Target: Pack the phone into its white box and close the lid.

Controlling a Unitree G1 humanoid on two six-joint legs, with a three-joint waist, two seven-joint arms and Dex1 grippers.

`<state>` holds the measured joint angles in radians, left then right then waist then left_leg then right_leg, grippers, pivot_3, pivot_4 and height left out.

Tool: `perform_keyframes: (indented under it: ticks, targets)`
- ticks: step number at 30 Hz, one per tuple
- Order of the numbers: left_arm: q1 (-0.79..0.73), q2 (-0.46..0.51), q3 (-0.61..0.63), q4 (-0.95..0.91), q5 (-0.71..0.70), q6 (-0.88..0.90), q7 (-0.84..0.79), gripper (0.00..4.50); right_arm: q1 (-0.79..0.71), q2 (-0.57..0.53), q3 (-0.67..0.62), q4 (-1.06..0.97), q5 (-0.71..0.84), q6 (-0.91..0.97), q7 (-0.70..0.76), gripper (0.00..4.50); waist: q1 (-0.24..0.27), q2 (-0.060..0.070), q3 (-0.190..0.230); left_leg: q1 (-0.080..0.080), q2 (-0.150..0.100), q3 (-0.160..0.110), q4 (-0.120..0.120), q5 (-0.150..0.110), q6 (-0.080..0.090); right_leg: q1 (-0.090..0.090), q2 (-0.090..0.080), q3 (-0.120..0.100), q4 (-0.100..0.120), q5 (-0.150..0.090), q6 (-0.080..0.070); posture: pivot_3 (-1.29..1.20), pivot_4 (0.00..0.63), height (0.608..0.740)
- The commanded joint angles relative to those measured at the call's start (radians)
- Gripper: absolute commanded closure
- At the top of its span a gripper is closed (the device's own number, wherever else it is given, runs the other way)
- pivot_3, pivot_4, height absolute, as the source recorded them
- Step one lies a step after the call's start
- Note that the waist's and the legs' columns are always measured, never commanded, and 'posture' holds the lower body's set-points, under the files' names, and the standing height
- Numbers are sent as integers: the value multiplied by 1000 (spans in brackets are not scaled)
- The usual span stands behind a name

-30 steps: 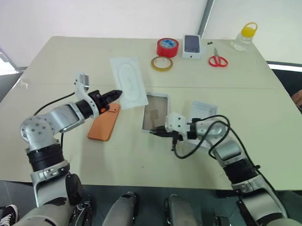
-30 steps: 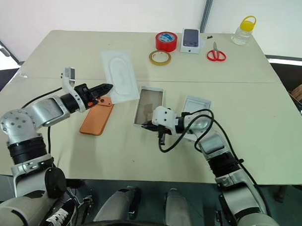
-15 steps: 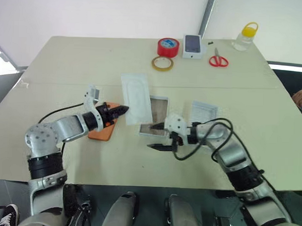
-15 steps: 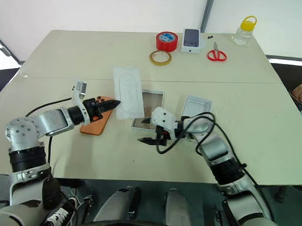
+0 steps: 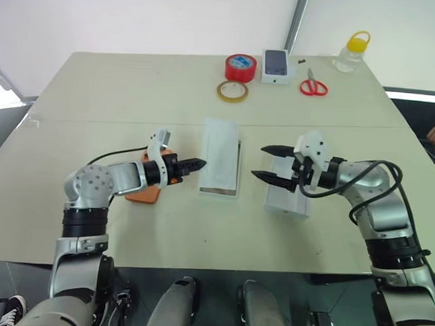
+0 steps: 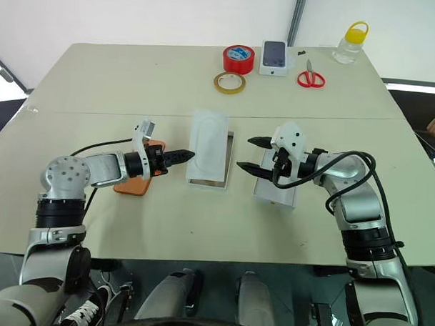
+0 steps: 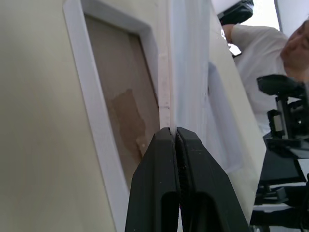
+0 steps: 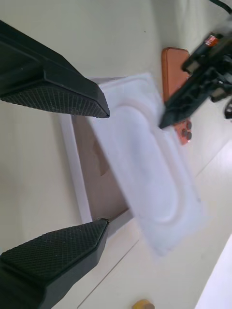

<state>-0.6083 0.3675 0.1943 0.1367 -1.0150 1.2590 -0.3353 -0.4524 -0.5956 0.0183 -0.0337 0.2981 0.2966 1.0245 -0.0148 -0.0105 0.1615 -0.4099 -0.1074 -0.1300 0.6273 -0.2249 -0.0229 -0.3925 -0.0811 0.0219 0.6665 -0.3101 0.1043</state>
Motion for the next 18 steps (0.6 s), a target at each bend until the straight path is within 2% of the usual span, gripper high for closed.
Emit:
perform_keyframes:
  ticks: [1, 5, 11, 14, 17, 18]
  targets:
    - [-29, 0, 19, -4, 3, -4, -33, 2614, 9, -6, -29, -43, 28, -8, -10, 985, 2, 0, 0, 0, 0, 0, 0, 0, 0, 0, 0, 0, 0, 0, 0, 0, 150, 740]
    - [-40, 13, 12, -13, 20, 6, -40, 578, 4, 9, -23, -42, 36, -7, -26, 985, 2, 0, 0, 0, 0, 0, 0, 0, 0, 0, 0, 0, 0, 0, 0, 0, 150, 740]
    - [-33, 48, -9, -55, 103, -92, -82, 578, -46, 82, 25, -33, 61, 28, -50, 985, -4, 0, 0, 0, 0, 0, 0, 0, 0, -1, 0, 0, 1, 0, 0, 0, 150, 740]
    - [0, 77, -18, -128, 177, -229, -134, 536, -69, 135, 44, -34, 103, 91, -48, 1862, -4, 0, 0, 0, 0, 0, 0, 0, -1, -1, 0, 0, 0, 0, 0, 0, 150, 740]
    - [36, 151, -56, -158, 311, -397, -198, 536, -96, 193, 106, 1, 17, 31, -105, 3336, -2, 0, 0, 0, 0, 0, -1, 0, -1, -1, 0, 0, 0, 0, 0, 0, 150, 740]
    - [63, 198, -107, -165, 405, -492, -225, 536, -106, 217, 126, 18, -1, 24, -123, 3827, -6, 0, 0, 0, 0, 0, -1, 0, -1, -1, 0, 0, 0, 0, 0, 0, 150, 740]
